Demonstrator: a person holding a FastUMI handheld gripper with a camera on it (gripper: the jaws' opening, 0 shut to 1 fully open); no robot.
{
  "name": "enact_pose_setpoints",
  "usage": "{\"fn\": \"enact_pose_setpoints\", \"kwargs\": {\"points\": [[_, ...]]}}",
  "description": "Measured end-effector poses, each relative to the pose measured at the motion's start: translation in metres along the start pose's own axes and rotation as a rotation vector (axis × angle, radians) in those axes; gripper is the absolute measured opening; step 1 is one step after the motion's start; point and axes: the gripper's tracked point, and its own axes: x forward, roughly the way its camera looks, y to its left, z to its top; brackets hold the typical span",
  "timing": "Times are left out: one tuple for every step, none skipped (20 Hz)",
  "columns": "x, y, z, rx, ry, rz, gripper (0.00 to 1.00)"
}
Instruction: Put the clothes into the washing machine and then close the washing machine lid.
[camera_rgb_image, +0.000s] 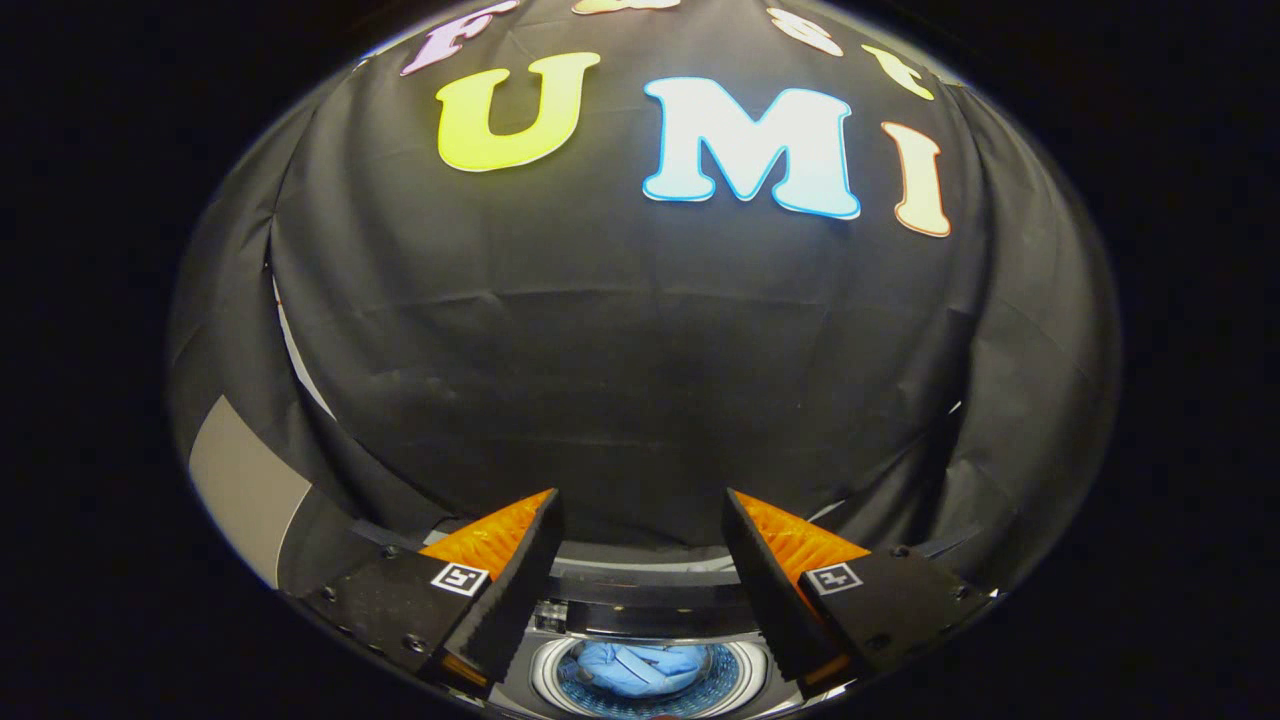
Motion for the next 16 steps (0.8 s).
{"fn": "enact_pose_setpoints", "kwargs": {"points": [[0.003,0.001,-0.01,0.012,0.033,0.012,0.98],[0.002,0.002,-0.008,0.05,0.015,0.017,0.97],[-0.001,0.001,-0.007,0.068,0.013,0.024,0.98],[0.0,0.003,-0.007,0.048,-0.004,0.026,0.97],[0.002,0.0,-0.007,0.034,-0.002,0.027,0.97],[0.001,-0.001,-0.007,0.043,-0.01,0.026,0.97],[0.0,0.001,-0.008,0.049,-0.012,0.028,0.97],[-0.001,0.003,-0.006,0.043,-0.014,0.031,0.97],[-0.003,0.002,-0.007,0.041,-0.014,0.033,0.97],[-0.003,0.002,-0.008,0.043,-0.009,0.035,0.97],[-0.004,0.002,-0.008,0.041,-0.016,0.036,0.97],[-0.005,0.002,-0.007,0.041,-0.02,0.034,0.97],[-0.006,0.002,-0.011,0.042,-0.031,0.03,0.97],[-0.008,0.001,-0.009,0.043,-0.043,0.026,0.97],[-0.008,0.001,-0.011,0.042,-0.052,0.024,0.97],[-0.008,0.0,-0.011,0.042,-0.061,0.023,0.97]]}}
